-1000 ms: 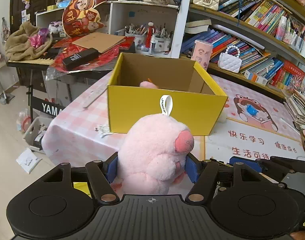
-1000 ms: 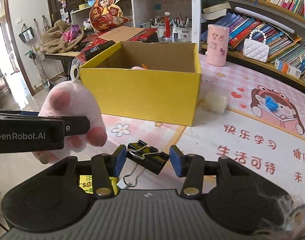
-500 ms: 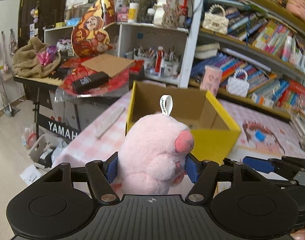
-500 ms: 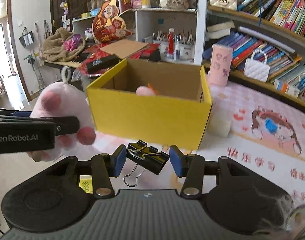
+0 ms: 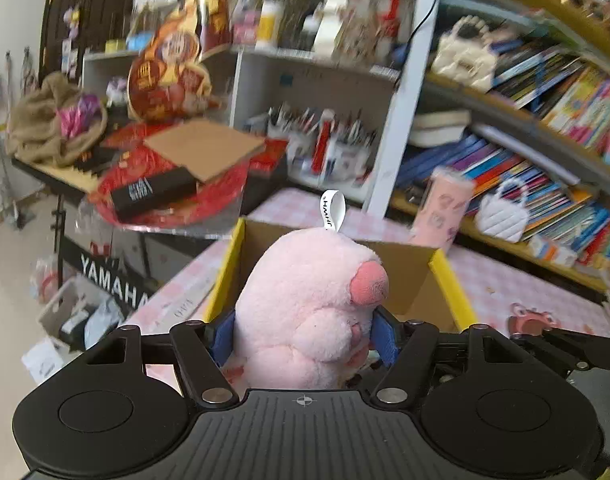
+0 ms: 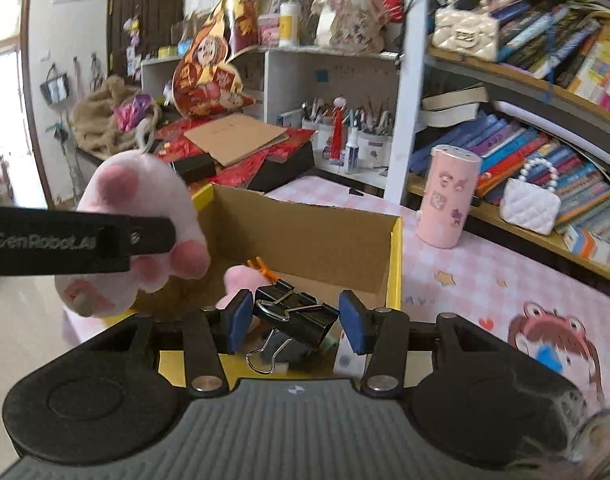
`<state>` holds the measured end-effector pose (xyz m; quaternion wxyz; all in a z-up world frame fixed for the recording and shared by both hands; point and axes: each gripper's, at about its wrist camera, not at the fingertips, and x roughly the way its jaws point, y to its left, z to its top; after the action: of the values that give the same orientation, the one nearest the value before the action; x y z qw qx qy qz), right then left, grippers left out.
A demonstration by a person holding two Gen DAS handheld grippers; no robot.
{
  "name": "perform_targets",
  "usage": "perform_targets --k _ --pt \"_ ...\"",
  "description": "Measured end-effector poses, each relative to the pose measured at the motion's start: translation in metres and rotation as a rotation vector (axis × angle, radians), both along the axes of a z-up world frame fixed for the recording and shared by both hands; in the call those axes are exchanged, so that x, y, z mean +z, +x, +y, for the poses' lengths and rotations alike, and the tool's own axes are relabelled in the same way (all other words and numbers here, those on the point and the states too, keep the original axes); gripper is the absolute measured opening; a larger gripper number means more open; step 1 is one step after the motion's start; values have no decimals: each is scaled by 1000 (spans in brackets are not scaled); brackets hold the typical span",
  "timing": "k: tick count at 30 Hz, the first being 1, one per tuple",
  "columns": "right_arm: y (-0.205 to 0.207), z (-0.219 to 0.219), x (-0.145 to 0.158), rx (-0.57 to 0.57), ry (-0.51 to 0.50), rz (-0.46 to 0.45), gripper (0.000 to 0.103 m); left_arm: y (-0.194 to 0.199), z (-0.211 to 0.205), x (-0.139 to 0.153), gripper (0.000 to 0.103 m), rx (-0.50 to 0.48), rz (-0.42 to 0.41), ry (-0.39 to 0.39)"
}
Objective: Organize objects
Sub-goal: 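Carry the pink pig plush and binder clip over the yellow box with both grippers, then lower the pig into the box and open the left gripper while the right releases the clip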
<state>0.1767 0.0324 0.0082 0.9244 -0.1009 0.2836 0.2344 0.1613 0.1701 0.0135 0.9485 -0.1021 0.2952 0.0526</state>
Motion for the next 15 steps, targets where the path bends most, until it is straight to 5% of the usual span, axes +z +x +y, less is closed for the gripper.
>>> perform_targets --k 7,15 --pt "58 21 -29 132 -121 118 45 42 -3 -28 69 18 112 -1" --pt "71 30 -47 193 -173 165 46 52 -5 -41 74 35 164 3"
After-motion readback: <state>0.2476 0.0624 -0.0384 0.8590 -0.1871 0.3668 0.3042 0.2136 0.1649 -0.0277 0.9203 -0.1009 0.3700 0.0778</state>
